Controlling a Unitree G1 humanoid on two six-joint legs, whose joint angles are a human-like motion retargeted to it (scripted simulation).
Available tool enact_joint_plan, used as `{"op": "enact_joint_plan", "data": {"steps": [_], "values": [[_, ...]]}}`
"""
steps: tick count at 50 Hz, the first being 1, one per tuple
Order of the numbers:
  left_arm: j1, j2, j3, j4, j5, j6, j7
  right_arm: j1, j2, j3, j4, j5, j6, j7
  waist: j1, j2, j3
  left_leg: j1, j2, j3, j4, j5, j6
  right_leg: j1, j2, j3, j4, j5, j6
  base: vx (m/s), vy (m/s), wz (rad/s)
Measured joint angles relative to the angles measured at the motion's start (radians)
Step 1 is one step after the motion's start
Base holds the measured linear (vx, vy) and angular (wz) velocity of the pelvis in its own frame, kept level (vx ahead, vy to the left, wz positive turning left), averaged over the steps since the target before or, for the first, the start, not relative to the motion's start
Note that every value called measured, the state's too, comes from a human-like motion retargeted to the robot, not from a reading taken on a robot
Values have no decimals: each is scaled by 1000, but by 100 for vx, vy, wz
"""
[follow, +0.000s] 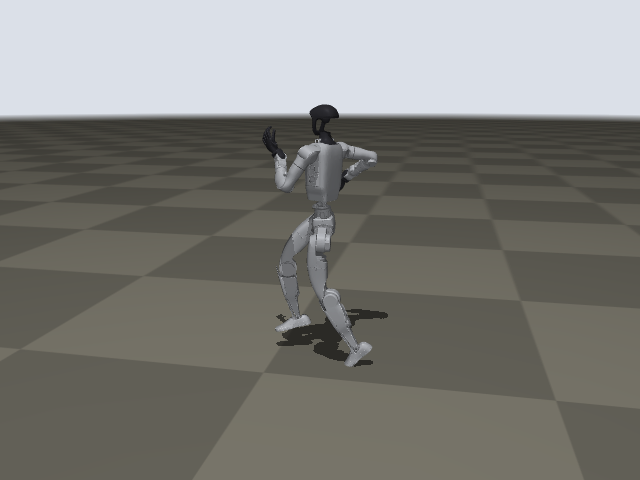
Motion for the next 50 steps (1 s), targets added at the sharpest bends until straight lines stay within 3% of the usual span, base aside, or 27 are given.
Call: {"op": "enact_joint_plan", "data": {"steps": [2, 5, 7, 8, 10, 12, 13, 15, 18, 21, 24, 26, 27, 30, 35, 36, 37, 38, 40, 42, 43, 45, 48, 50], "values": [[35, -5, 0, -63, 8, -7, -25, 76, 19, -43, 41, -38, 30, 22, -24, -60, -18, 12, -66, 28, 53, -40, 42, 170, -26, 100, -225, 68, 46, 104, -5, 27], [69, -43, 16, -89, 1, -11, -55, 77, 38, -43, 136, -86, 73, 47, -25, -164, -33, -15, -151, 163, 266, -170, 160, 385, -154, 186, -443, 147, 84, 99, -5, 1], [121, -80, 22, -89, -119, -4, -163, -76, 96, 99, 335, -68, 90, 38, 26, -193, 29, -82, -84, 233, 595, -336, 245, 588, -165, 171, -618, 219, 97, 85, 0, -59], [138, -89, 18, -86, -201, 9, -215, -118, 114, 151, 369, -16, 118, 42, 49, -201, 44, -139, -68, 246, 739, -400, 285, 642, -170, 173, -629, 120, 86, 80, 2, -66], [153, -97, 25, -76, -355, 49, -307, -239, 205, 257, 478, 123, 182, 23, 119, -194, 103, -273, -43, 219, 1022, -511, 340, 719, -148, 162, -596, -178, -1, 72, 6, -94], [201, -89, 84, -83, -388, 66, -315, -429, 305, 358, 641, 178, 167, -133, 219, -153, 207, -389, -64, 150, 1221, -624, 332, 701, -72, 212, -384, -391, -112, 59, 12, -190], [242, -81, 118, -92, -378, 67, -304, -555, 342, 409, 723, 136, 148, -224, 276, -135, 263, -446, -84, 129, 1283, -681, 314, 654, -36, 248, -219, -464, -137, 52, 16, -227], [347, -57, 173, -108, -388, 60, -301, -853, 400, 513, 845, 26, 139, -343, 352, -122, 355, -568, -123, 111, 1347, -746, 286, 606, -12, 293, -12, -545, -115, 53, 19, -187], [565, 78, 258, -158, -435, 35, -313, -1198, 507, 565, 771, 6, 112, -406, 445, -124, 373, -723, -154, 100, 1345, -761, 272, 699, -45, 344, -63, -578, -113, 68, 20, -82], [792, 312, 321, -187, -464, 24, -294, -1391, 602, 595, 462, 77, 78, -443, 596, -179, 271, -839, -95, 183, 1266, -725, 304, 783, -133, 371, -265, -428, -64, 82, 20, -27], [1008, 516, 330, -166, -446, 21, -301, -1520, 540, 666, 89, -15, 89, -396, 718, -284, 129, -847, -15, 316, 1076, -631, 339, 842, -237, 331, -508, -85, 11, 92, 18, 22], [1140, 581, 367, -139, -447, 29, -311, -1604, 459, 716, -105, -78, 85, -364, 744, -328, 58, -790, 3, 363, 902, -529, 324, 862, -272, 225, -597, 136, 61, 95, 20, 47], [1194, 591, 390, -124, -454, 35, -309, -1633, 423, 739, -184, -79, 74, -360, 743, -331, 35, -749, 6, 362, 810, -470, 300, 870, -270, 159, -605, 185, 62, 95, 23, 61], [1275, 558, 426, -85, -440, 41, -268, -1616, 348, 766, -340, -2, 19, -373, 708, -277, 14, -588, 15, 287, 527, -305, 183, 861, -200, -2, -433, 98, -8, 93, 22, 73], [1133, 505, 315, 20, -271, 73, -259, -1296, 360, 711, -299, 3, -2, -329, 636, -203, 49, -261, 23, 200, 2, 15, 17, 663, -124, -89, 180, -154, -169, 84, 17, 91], [1081, 491, 285, 48, -228, 86, -280, -1232, 366, 696, -263, -15, -3, -321, 619, -196, 51, -227, 20, 192, -42, 7, 4, 584, -106, -79, 327, -209, -182, 73, 15, 105], [1026, 475, 258, 72, -192, 97, -296, -1172, 373, 680, -225, -33, -3, -317, 600, -193, 58, -197, 10, 184, -66, -50, 8, 503, -90, -65, 474, -266, -183, 69, 14, 123], [968, 454, 233, 91, -168, 104, -303, -1123, 384, 665, -184, -49, -2, -320, 575, -201, 72, -174, -13, 179, -48, -202, 48, 422, -78, -42, 622, -327, -164, 66, 12, 147], [797, 399, 170, 124, -163, 106, -273, -1047, 427, 641, -79, -104, -2, -370, 519, -239, 143, -154, -80, 154, 73, -540, 191, 267, -80, 10, 904, -402, -53, 59, 6, 187], [497, 314, 58, 197, -123, 123, -209, -1015, 498, 634, 89, -79, 1, -477, 479, -250, 264, -258, -101, 102, 395, -748, 311, 143, -64, 34, 1088, -477, -33, 44, -3, 187], [340, 260, 6, 235, -91, 131, -182, -1008, 526, 637, 177, -8, 8, -522, 479, -240, 311, -316, -87, 84, 526, -788, 307, 65, -38, 44, 1141, -507, -53, 41, -8, 107], [90, 146, -53, 279, -45, 113, -153, -976, 536, 636, 276, 126, -13, -566, 479, -218, 352, -355, -52, 73, 642, -830, 245, -75, -2, 63, 1167, -531, -72, 55, -8, 41], [-53, 44, -45, 239, 5, 54, -131, -842, 387, 561, 138, 113, -79, -436, 371, -190, 273, -269, -35, 52, 521, -807, 224, -157, 0, 76, 1019, -499, -74, 75, -6, 21], [-76, 26, -45, 203, 22, 32, -121, -706, 297, 459, 18, 177, -86, -319, 279, -172, 182, -212, -35, 30, 369, -678, 185, -159, -69, 47, 840, -455, -98, 78, -11, 37]]}}
